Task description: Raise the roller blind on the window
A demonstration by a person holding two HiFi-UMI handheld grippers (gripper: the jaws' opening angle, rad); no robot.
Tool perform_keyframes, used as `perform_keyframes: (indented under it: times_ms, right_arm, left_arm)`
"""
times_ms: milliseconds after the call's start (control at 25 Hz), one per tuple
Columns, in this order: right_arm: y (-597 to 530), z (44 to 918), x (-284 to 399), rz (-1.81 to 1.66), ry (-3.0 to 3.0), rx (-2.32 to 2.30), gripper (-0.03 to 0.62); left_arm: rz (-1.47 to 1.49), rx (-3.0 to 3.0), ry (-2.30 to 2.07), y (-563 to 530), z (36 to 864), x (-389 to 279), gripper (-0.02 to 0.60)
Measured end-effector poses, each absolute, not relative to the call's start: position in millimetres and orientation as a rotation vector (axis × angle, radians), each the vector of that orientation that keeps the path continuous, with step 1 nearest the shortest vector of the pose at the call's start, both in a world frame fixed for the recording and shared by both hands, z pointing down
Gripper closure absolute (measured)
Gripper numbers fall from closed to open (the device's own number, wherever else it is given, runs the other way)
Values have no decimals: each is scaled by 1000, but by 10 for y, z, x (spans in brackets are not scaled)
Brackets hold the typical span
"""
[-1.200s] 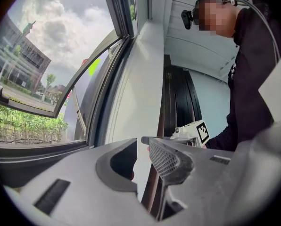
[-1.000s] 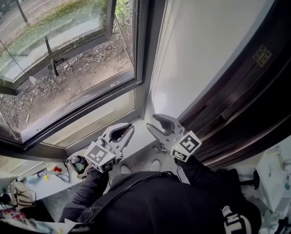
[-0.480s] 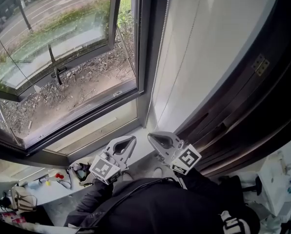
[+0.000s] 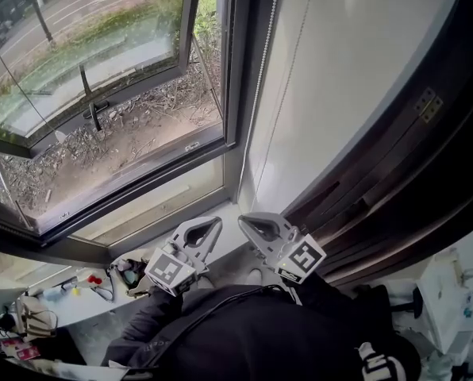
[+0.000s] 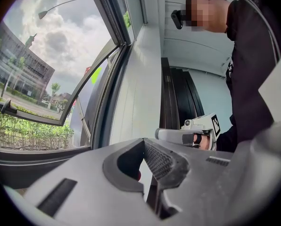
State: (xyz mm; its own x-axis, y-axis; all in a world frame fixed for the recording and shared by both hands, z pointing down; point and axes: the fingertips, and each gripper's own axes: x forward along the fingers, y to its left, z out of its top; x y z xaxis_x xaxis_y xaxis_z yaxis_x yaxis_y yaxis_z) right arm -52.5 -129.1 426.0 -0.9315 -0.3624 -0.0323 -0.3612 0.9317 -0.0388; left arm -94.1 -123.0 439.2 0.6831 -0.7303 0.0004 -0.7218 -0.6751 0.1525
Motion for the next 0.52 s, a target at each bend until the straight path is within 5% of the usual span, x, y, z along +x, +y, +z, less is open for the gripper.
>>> perform_keyframes:
  times_ms: [520]
  right_arm:
    - [-1267, 4292, -545, -42, 3058, -558, 589]
  left_arm:
    - [-89, 2747, -1199, -1183, 4426, -980, 575]
